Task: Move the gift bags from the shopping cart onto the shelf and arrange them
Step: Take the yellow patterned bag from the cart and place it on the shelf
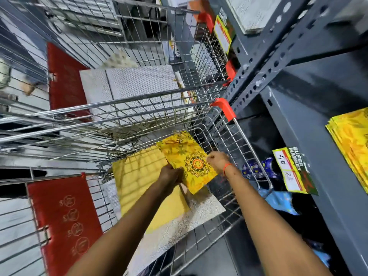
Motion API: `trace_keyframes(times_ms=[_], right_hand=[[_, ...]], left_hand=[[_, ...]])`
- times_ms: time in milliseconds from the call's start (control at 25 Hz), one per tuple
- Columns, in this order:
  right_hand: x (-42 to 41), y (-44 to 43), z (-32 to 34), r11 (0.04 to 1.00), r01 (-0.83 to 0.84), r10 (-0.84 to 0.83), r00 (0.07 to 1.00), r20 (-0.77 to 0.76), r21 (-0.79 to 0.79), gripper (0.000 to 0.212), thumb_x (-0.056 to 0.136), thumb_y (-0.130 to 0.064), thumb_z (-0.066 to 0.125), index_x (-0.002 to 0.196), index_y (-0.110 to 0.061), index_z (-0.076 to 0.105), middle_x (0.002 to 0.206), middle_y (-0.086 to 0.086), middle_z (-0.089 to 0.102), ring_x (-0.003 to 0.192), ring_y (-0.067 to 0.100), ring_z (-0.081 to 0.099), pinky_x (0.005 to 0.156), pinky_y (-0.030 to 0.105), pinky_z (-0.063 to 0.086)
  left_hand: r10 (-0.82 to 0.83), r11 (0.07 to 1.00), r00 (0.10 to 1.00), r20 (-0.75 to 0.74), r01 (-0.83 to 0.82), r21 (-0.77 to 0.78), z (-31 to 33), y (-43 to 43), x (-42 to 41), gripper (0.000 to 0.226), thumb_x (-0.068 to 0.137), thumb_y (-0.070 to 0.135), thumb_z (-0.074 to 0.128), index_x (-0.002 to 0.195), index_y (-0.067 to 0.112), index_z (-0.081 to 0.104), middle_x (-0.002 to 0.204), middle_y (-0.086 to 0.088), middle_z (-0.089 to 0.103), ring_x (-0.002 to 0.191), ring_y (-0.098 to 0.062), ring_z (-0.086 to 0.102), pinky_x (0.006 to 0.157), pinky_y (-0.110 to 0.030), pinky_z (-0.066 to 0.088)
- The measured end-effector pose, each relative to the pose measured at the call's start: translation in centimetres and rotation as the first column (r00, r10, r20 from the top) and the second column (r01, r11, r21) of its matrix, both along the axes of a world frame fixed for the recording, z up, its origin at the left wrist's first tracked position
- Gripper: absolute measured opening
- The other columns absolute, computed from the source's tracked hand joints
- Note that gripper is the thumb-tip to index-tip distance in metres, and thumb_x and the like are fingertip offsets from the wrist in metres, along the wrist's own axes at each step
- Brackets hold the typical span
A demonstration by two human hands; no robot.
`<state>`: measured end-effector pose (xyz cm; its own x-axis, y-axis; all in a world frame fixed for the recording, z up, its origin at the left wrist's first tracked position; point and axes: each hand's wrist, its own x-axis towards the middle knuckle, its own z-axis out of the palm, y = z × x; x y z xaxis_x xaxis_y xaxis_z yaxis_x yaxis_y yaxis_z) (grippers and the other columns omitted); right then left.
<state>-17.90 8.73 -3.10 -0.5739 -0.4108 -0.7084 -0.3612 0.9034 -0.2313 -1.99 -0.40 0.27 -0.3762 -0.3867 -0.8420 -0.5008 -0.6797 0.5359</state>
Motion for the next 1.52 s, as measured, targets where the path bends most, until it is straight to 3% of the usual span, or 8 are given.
trace_keyframes(times_ms=[160,280,480,680,880,1160,1360,1520], right_hand=[[2.3,1.7,9.0,0.838,0.452,-0.359,0.879,0.314,-0.306,0.026,0.093,0.002,0.045,0.068,-0.003,0.052,0.067,0.012,0.043,0.051,0.011,0.046,0.050,0.023,0.035],[4.7,4.9,17.1,0.637,0.603,-0.373,0.786,0.492,-0.480,0.026,0.092,0.008,0.045,0.075,-0.011,0.048,0.060,0.010,0.043,0.052,0.014,0.043,0.052,0.024,0.035],[8.7,12.0,27.4,0.372,0.582,-0.312,0.812,0.493,-0.723,0.022,0.087,0.007,0.056,0.092,-0.014,0.058,0.075,0.005,0.063,0.050,-0.005,0.063,0.051,0.015,0.054],[11.4,16.9,32.2,0.230,0.583,-0.307,0.803,0.511,-0.779,0.023,0.085,0.005,0.058,0.087,-0.018,0.060,0.071,0.000,0.069,0.052,0.007,0.065,0.050,0.017,0.055],[11.4,19.4,32.3,0.157,0.594,-0.394,0.770,0.502,-0.789,0.019,0.087,0.007,0.055,0.087,-0.012,0.057,0.073,0.004,0.060,0.048,-0.006,0.063,0.043,0.014,0.052],[5.9,21.9,29.7,-0.034,0.609,-0.734,0.522,0.433,-0.792,0.026,0.087,0.007,0.057,0.112,0.008,0.055,0.085,0.013,0.057,0.073,0.019,0.059,0.061,0.026,0.058],[0.4,22.9,28.5,-0.132,0.557,-0.885,0.306,0.350,-0.820,0.021,0.083,0.006,0.061,0.103,0.012,0.060,0.078,0.010,0.058,0.084,0.025,0.059,0.085,0.054,0.054],[-2.8,22.8,27.5,-0.057,0.546,-0.937,0.260,0.234,-0.836,0.014,0.083,0.003,0.060,0.089,0.016,0.059,0.079,0.012,0.059,0.077,0.025,0.062,0.082,0.061,0.054]], left_hand=[[-0.171,0.971,0.981,-0.086,0.153,-0.181,7.7,-1.5,2.0,0.024,0.088,-0.007,0.043,0.081,0.014,0.053,0.071,-0.002,0.053,0.062,-0.012,0.044,0.049,-0.017,0.040],[-0.248,0.960,0.948,-0.202,0.212,-0.183,14.5,-1.3,4.1,0.021,0.096,0.011,0.043,0.111,0.023,0.050,0.086,0.002,0.057,0.074,-0.015,0.053,0.067,-0.027,0.044],[-0.377,0.913,0.855,-0.357,0.277,-0.301,24.9,1.2,7.0,0.023,0.094,0.004,0.047,0.101,0.023,0.058,0.090,-0.001,0.062,0.079,-0.019,0.059,0.076,-0.036,0.053],[-0.448,0.843,0.801,-0.398,0.230,-0.485,30.5,4.3,8.6,0.024,0.093,0.007,0.052,0.114,0.014,0.059,0.089,-0.004,0.066,0.074,-0.017,0.063,0.072,-0.031,0.056],[-0.391,0.874,0.766,-0.510,0.137,-0.466,30.0,6.8,7.3,0.018,0.090,-0.002,0.051,0.097,0.006,0.066,0.067,0.004,0.074,0.060,-0.010,0.067,0.063,-0.023,0.057],[-0.584,0.703,0.747,-0.320,0.267,-0.659,26.3,9.7,-7.5,0.029,0.082,-0.016,0.053,0.110,-0.016,0.061,0.040,0.016,0.063,0.043,0.001,0.056,0.049,-0.017,0.047],[-0.753,0.329,0.657,-0.046,0.314,-0.891,26.0,12.8,-19.7,0.024,0.079,0.004,0.061,0.098,0.004,0.076,0.097,-0.023,0.074,0.089,-0.006,0.053,0.061,-0.017,0.042],[-0.773,0.308,0.634,-0.010,0.361,-0.880,24.9,14.1,-24.4,0.028,0.083,0.002,0.052,0.098,0.002,0.075,0.105,-0.022,0.073,0.107,-0.026,0.066,0.094,-0.035,0.052]])
